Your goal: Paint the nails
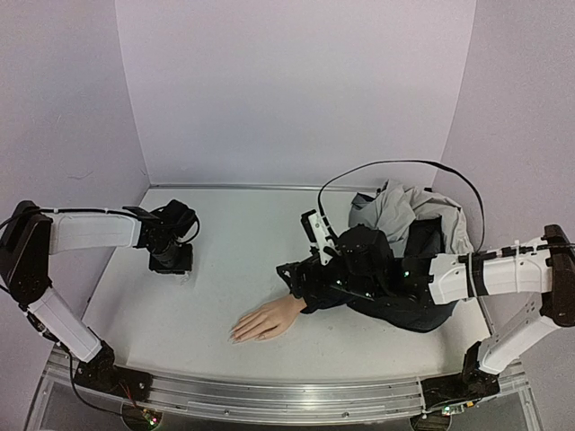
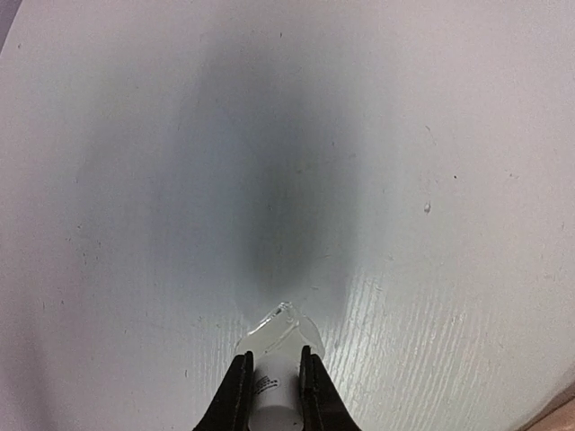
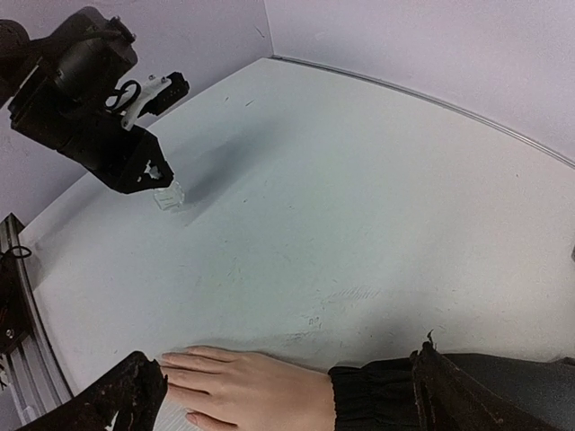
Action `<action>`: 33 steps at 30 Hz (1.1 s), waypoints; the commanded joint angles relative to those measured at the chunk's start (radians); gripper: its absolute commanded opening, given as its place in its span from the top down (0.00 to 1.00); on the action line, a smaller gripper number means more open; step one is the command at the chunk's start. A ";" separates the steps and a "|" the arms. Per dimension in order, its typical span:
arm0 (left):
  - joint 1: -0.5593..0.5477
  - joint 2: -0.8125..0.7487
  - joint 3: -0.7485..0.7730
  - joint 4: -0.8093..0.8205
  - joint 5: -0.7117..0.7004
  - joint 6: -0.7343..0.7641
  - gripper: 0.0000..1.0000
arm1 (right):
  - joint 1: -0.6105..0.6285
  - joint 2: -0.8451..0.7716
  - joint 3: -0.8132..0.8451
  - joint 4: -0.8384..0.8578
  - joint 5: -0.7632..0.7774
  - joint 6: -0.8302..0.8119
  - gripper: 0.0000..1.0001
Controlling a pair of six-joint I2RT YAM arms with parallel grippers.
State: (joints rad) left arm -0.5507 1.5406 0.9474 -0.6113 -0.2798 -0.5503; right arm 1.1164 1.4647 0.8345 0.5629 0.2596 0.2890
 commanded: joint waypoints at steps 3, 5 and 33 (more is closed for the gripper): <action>0.006 0.000 -0.024 0.087 -0.078 -0.045 0.95 | -0.010 -0.040 -0.006 0.028 0.041 0.010 0.02; 0.006 0.004 -0.030 0.096 -0.074 -0.045 0.95 | -0.012 -0.045 -0.007 0.028 0.042 0.008 0.02; 0.118 -0.101 -0.009 0.072 0.022 0.022 0.37 | -0.305 -0.174 -0.115 -0.140 0.085 0.117 0.02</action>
State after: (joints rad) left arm -0.4736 1.5600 0.9001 -0.5175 -0.2790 -0.5629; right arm 0.9504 1.4002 0.7567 0.5087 0.2943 0.3653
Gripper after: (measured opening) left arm 0.577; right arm 0.983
